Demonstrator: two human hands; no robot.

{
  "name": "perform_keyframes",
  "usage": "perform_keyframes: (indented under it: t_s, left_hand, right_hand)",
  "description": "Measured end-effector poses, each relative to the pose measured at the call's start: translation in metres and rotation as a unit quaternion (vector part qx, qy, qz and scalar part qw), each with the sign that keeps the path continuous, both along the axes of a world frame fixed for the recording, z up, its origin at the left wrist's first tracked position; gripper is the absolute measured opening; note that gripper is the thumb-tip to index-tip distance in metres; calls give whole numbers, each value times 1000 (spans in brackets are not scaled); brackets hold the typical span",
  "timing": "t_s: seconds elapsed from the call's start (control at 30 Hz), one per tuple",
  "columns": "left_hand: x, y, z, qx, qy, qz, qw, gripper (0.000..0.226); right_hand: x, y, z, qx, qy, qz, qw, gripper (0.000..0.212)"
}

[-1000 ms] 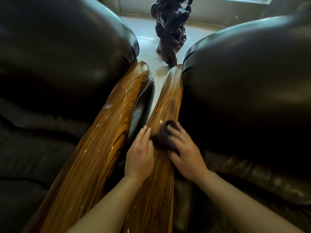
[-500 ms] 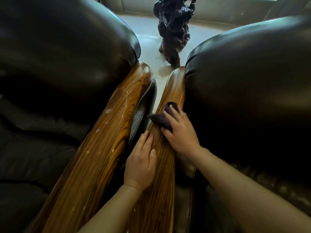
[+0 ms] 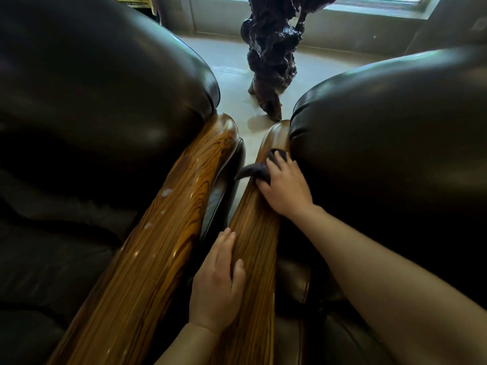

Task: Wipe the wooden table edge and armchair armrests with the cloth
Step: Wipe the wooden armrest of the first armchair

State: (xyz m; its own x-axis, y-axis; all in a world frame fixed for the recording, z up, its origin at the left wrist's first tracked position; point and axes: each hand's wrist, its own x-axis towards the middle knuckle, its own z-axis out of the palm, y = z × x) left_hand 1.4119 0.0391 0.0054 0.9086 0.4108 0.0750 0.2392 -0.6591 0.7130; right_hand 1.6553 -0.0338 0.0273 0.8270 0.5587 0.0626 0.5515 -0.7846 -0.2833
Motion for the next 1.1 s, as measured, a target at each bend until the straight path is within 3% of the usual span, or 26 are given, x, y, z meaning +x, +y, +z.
perform_keyframes:
  t_s: [0.1,0.23,0.43,0.53,0.6,0.7,0.83,0.9,1.03,1.1]
  left_hand:
    - [1,1,-1,7,1,-2,1000,58]
    - [3,1,1,4,7,1,1000,56]
    - [1,1,3,7,13,2,1000,44]
    - [0,2,1,0,12,7,1000,46]
    - [1,2,-2,8,4,10,1000,47]
    - [2,3,-3,22,-8,7,1000,50]
    - [3,2,-1,18,-6,6,1000,51]
    - [3,2,1,12,0,4,1000,48]
    - [2,3,5,-37,-6,6,999,51]
    - [1,3,5,-57,-14,8,998,53]
  right_hand:
    - [28,18,-1,-1,29,-22,999,71]
    - [12,20,2,26,-9,-10,1000,60]
    - [-84,-33,1,106,31,217,970,56]
    - [-76,-41,1,83,21,294,952,55]
    - [-47,-28,3,59,2,262,963,52]
    - [-8,-1,1,66,-10,117,991,52]
    - [-13,7,-6,102,4,-28,994,59]
    - [-51,-7,-11,129,10,-19,991,62]
    - [-149,-60,-27,153,71,108,980,66]
    - [-155,-76,-32,171,83,149,970,66]
